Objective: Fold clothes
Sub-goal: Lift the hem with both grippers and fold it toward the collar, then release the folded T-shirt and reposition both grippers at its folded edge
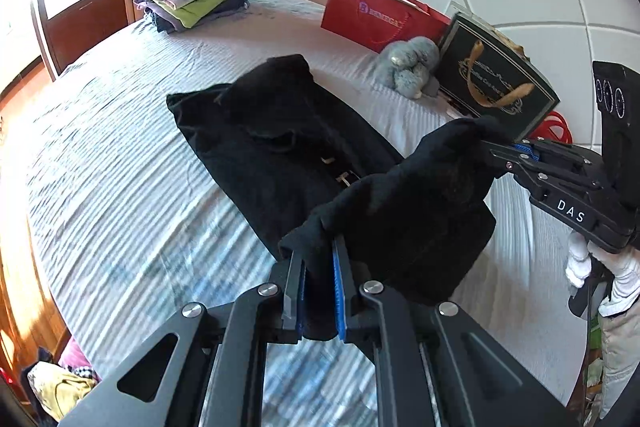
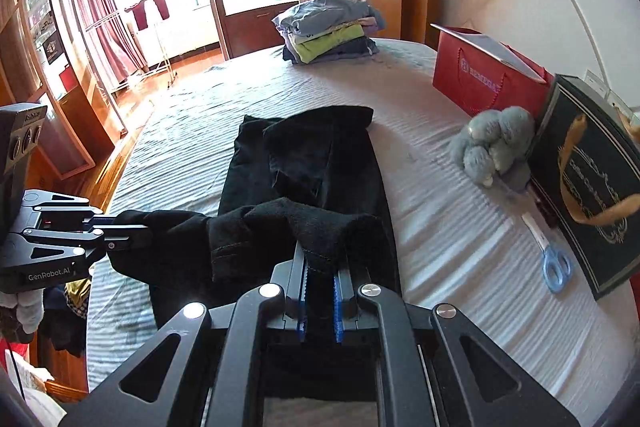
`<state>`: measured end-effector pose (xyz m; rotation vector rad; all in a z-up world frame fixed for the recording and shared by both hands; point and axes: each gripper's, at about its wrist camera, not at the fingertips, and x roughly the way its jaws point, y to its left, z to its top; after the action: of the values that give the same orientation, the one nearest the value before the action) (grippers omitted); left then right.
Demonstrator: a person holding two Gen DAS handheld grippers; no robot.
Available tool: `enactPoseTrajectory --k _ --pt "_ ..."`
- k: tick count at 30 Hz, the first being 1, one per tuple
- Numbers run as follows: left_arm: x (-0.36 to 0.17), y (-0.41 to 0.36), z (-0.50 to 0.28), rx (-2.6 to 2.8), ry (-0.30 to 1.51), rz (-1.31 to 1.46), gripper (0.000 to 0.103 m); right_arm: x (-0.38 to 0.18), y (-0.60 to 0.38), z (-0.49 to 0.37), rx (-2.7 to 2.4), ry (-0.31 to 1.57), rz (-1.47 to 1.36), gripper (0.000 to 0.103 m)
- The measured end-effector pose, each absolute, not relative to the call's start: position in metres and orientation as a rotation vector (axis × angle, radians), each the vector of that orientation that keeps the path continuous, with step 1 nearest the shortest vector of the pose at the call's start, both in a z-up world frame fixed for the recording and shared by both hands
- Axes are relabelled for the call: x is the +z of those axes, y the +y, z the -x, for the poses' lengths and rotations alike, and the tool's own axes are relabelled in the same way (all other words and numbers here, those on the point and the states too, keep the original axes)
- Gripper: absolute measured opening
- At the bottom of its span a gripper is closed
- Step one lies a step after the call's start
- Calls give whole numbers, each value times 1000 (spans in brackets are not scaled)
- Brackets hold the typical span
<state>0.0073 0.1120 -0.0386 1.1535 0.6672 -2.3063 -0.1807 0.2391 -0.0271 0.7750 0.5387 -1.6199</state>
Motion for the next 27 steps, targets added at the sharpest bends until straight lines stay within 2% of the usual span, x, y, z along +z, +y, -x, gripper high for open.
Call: enactPoseTrajectory --k 5,7,8,9,10,11,12,17,27 --pt "-59 -9 30 -2302 634 -1210 10 -43 121 211 -1642 556 -816 9" --pt "-70 -48 49 -2284 627 -1249 17 -53 83 227 -1670 545 -856 12" --pt "-73 -62 54 -2268 614 -1261 40 -58 68 235 -1692 537 -880 15" --pt "-77 -74 58 -2251 597 -1269 58 -61 60 243 -1718 525 -898 26" --pt "-80 -87 63 -2233 579 -1278 81 -63 53 251 -1746 511 -914 45" --pt "-81 -93 63 -2228 571 -1274 81 -63 54 257 -1759 499 -928 54" --pt "-81 -98 61 -2229 566 -1266 81 -63 57 263 -1766 487 -940 57" --pt "-88 -80 50 -2254 556 -1276 81 -64 104 277 -1804 482 -986 57" --pt "-124 60 24 -2261 650 -1403 81 -98 233 259 -1726 622 -1048 57"
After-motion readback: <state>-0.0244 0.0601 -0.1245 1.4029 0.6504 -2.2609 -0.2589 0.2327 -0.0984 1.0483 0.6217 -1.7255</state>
